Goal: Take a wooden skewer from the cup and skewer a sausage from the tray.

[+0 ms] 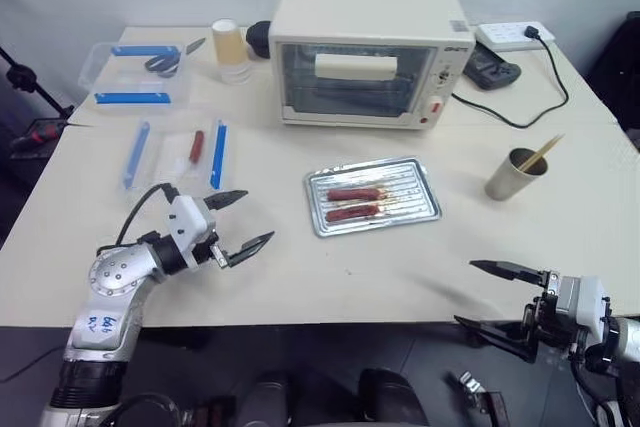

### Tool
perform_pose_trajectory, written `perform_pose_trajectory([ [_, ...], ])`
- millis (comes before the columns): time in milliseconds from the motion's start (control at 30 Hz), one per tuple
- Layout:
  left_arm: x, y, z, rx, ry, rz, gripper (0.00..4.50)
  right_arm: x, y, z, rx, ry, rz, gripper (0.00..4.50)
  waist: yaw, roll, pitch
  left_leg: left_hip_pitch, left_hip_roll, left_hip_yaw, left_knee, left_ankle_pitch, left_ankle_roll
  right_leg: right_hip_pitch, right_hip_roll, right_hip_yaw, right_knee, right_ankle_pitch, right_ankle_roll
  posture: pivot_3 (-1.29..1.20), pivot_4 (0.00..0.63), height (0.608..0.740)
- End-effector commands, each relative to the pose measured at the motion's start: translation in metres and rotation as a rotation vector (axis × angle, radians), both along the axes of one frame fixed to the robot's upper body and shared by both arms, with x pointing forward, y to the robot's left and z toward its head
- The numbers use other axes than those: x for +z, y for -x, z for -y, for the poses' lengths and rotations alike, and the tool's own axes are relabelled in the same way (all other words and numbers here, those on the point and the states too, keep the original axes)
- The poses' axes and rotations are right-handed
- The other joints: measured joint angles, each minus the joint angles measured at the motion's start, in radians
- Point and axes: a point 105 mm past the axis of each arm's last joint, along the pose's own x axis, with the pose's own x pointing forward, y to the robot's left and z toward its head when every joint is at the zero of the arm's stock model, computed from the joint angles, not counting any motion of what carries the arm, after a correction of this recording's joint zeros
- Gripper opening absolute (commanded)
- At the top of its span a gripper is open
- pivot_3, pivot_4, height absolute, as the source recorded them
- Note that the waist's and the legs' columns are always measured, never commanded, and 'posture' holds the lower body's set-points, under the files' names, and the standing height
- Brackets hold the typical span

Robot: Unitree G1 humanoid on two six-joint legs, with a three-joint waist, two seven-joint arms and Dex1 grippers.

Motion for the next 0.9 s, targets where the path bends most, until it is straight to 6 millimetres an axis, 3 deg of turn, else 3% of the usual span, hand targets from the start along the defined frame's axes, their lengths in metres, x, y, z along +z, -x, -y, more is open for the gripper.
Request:
perform_pose_trajectory([
  [33,0.012,-0.001,0.002,-0.014,0.021,0.045,4.47,0.011,-0.002,0.004,-0.055,-0.029,0.063,4.50,0.005,0.000,0.000,0.000,0.000,0.000,0.000,0.000,0.000,0.000,0.000,0.000,0.000,0.000,0.000,0.00,0.150,0.740],
  [133,0.020,0.004,0.004,-0.058,0.080,0.027,4.47,0.018,-0.008,0.016,-0.122,-0.025,0.097,4.50,0.010,0.000,0.000,-0.001,0.000,0.001,0.000,0.000,0.000,-0.001,0.000,0.000,0.000,0.000,0.000,0.00,0.150,0.740],
  [233,0.028,0.025,0.013,-0.245,0.102,-0.021,4.47,0.039,-0.016,0.046,-0.237,-0.016,0.141,4.50,0.011,0.000,0.000,-0.001,-0.001,0.002,0.001,0.000,0.000,0.000,-0.001,0.000,-0.001,0.000,0.000,0.00,0.150,0.740],
  [333,0.031,0.034,0.018,-0.305,0.078,-0.038,4.47,0.057,-0.020,0.069,-0.306,-0.017,0.148,4.50,0.011,0.000,0.000,-0.001,0.000,0.003,0.001,0.000,0.000,0.000,-0.001,0.000,-0.001,0.000,0.000,0.00,0.150,0.740],
  [400,0.032,0.042,0.023,-0.360,0.076,-0.057,4.47,0.066,-0.017,0.080,-0.278,0.007,0.029,4.50,0.010,0.000,0.000,0.000,0.000,0.006,0.001,0.000,0.000,0.000,0.000,0.000,-0.001,0.000,0.000,0.00,0.150,0.740],
  [500,0.034,0.049,0.031,-0.398,0.093,-0.068,4.47,0.085,-0.023,0.100,-0.309,0.061,-0.006,4.50,0.009,0.000,0.000,-0.001,0.000,0.007,0.001,0.000,0.001,0.000,-0.001,0.001,-0.002,0.000,0.000,0.00,0.150,0.740],
  [600,0.036,0.051,0.040,-0.408,0.139,-0.080,4.47,0.102,-0.045,0.125,-0.395,0.067,-0.124,4.50,0.005,0.001,0.000,0.000,0.000,0.008,0.001,0.000,0.001,0.001,0.000,0.002,-0.002,0.000,0.000,0.00,0.150,0.740],
  [700,0.036,0.053,0.046,-0.419,0.159,-0.097,4.47,0.118,-0.073,0.131,-0.429,0.079,-0.104,4.50,-0.003,0.001,0.000,0.000,0.001,0.009,0.001,0.000,0.001,0.000,0.000,0.002,-0.001,0.000,-0.001,0.00,0.150,0.740],
  [900,0.037,0.051,0.049,-0.400,0.150,-0.088,4.47,0.114,-0.118,0.139,-0.481,0.134,-0.146,4.50,-0.015,0.002,0.000,-0.003,0.000,0.009,0.000,0.000,0.001,-0.003,0.000,0.001,-0.003,0.000,-0.001,0.00,0.150,0.740],
])
